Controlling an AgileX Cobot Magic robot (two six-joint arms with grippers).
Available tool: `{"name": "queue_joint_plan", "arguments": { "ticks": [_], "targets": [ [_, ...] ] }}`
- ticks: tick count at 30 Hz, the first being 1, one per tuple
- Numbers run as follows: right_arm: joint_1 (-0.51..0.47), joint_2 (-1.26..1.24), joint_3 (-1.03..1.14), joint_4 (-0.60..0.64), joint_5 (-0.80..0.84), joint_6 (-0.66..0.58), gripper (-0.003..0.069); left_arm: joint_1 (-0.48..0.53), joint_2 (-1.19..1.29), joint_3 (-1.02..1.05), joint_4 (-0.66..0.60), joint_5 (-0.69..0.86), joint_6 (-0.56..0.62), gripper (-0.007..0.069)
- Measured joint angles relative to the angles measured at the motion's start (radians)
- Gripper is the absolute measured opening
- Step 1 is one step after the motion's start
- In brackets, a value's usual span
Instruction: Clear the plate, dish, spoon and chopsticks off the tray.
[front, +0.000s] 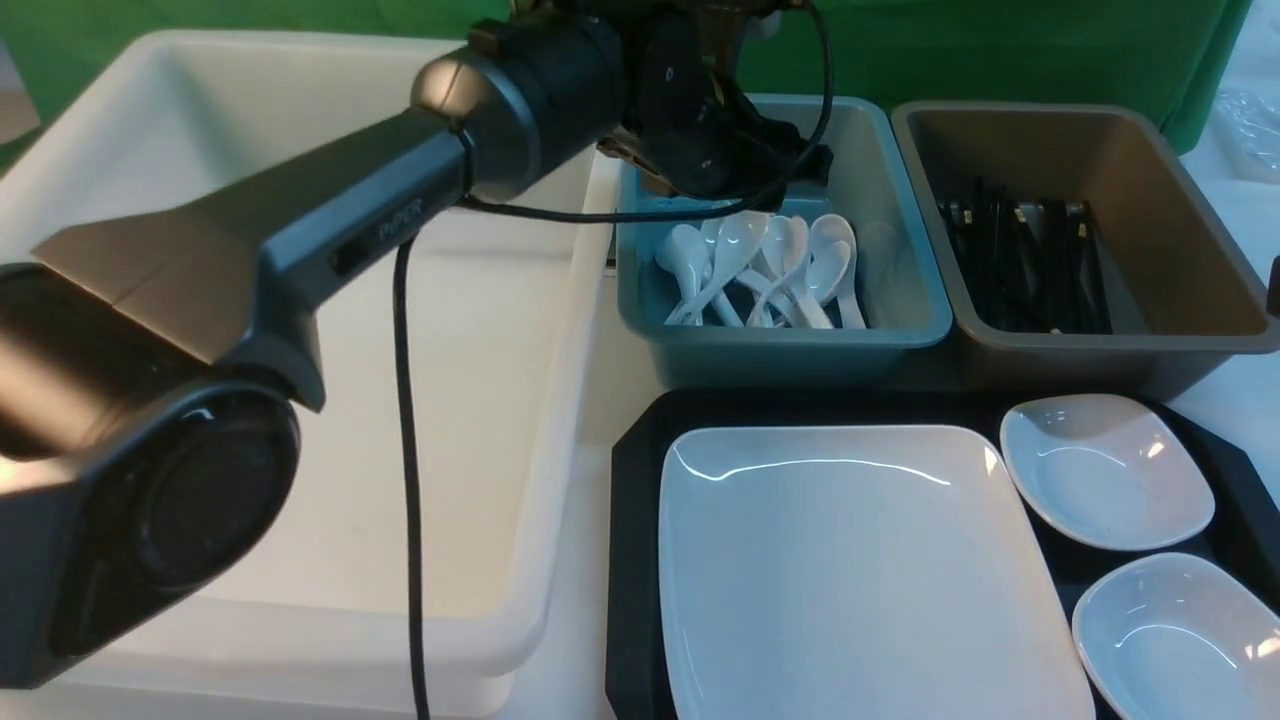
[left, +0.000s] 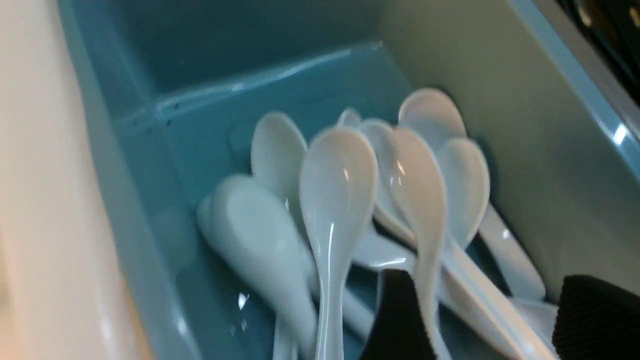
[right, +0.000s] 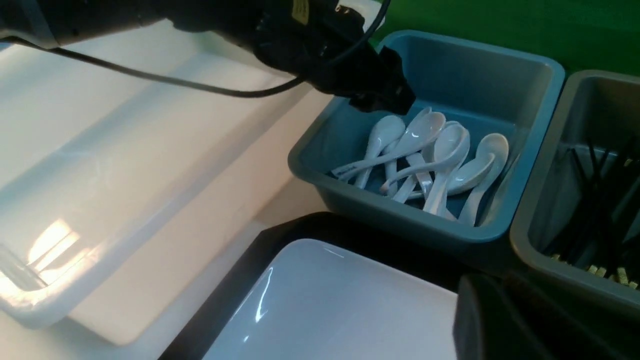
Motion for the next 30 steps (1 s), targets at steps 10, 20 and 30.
{"name": "queue_joint_plan", "arguments": {
  "ticks": [10, 20, 30],
  "targets": [
    [0.0, 0.0, 0.0, 0.002, 0.039, 0.003, 0.0091, -0.059, -0.196, 0.043, -0.052, 0.448, 0.143, 0.0026],
    [0.0, 0.0, 0.0, -0.202, 0.099, 0.195, 0.0073, -0.257, -0.282, 0.395, -0.071, 0.453, 0.138, 0.0002],
    [0.075, 0.179, 0.0, -0.445, 0.316, 0.401, 0.0029, -0.337, -0.365, 0.447, -0.187, 0.38, 0.226, 0.0002]
  ]
}}
